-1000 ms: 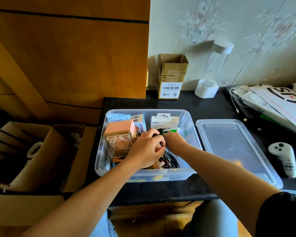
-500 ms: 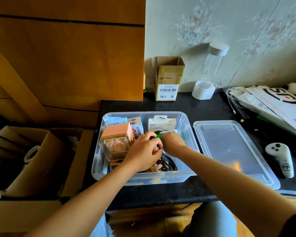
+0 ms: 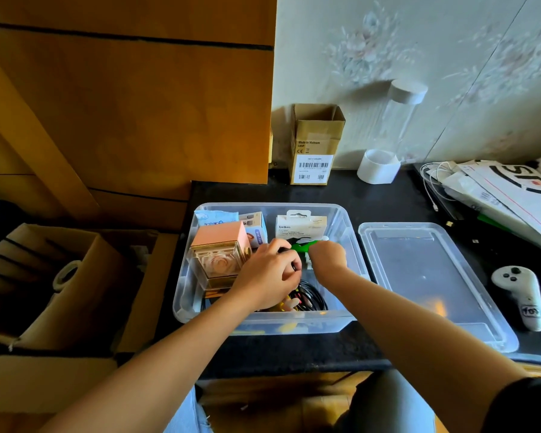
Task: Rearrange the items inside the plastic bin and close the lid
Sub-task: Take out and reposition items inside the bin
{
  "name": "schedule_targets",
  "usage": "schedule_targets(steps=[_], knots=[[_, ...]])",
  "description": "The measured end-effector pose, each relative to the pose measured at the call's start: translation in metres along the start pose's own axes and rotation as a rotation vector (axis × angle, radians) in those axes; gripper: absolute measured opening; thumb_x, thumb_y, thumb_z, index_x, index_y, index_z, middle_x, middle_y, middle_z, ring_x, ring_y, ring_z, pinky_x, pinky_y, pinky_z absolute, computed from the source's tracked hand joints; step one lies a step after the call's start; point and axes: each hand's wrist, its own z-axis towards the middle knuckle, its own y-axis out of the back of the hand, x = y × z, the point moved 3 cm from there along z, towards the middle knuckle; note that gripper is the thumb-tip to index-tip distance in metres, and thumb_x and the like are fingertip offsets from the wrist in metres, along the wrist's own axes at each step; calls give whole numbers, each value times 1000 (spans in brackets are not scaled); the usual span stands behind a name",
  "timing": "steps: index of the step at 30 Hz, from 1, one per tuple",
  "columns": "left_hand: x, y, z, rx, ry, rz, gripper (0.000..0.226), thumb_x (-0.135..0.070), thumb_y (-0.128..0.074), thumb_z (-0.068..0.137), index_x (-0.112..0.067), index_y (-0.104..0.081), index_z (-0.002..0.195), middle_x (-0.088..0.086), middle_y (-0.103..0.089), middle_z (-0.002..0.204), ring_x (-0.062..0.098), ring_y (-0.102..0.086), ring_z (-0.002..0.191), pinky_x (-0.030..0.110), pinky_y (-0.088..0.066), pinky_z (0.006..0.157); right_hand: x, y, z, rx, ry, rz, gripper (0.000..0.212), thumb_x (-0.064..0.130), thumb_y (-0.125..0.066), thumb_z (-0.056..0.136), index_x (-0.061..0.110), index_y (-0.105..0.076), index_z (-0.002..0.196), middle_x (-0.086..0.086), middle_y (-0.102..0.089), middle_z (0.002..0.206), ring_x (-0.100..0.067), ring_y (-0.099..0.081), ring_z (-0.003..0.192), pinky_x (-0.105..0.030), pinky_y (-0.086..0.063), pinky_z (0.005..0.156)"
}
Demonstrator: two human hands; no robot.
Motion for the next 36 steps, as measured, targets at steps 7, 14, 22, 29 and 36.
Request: schedule_targets(steps=[7,14,22,29,36], knots=[[0,0,0,15,6,-2,11,-34,-54,89,-26,-59,94,-7,-43,124,12,-41,107,25,-41,78,0,-5,0,9,-9,93,25,-5,-49,89,4,-59,110,-10,-63,112,-24,-61,103,-27,-49,76],[-1,1,3,-16,51,-47,12,-28,-51,89,-24,-62,86,-9,-46,120,5,-38,100,18,-38,69,15,-7,2,76,226,317,14,11,-54,85,16,-61,96,-5,-63,93,-27,-59,89,-34,-50,70],[1,-1,3,-6,59,-40,15,-29,-48,92,-26,-62,89,-10,-44,122,5,-37,103,17,-36,72,16,-10,5,96,195,295,9,14,-54,86,13,-61,93,-5,-63,91,-25,-61,87,-30,-45,64],[-1,1,3,-27,63,-38,17,-26,-47,92,-24,-63,87,-9,-46,120,5,-39,101,16,-36,67,18,-8,6,168,185,368,7,8,-55,83,13,-56,88,-4,-63,89,-22,-55,78,-29,-45,64],[-3,1,3,-2,49,33,14,-38,-56,85,-27,-60,92,-7,-45,119,13,-44,104,25,-45,73,7,-11,8,391,62,404,16,16,-56,89,10,-55,73,1,-62,61,-10,-62,51,-18,-50,49]])
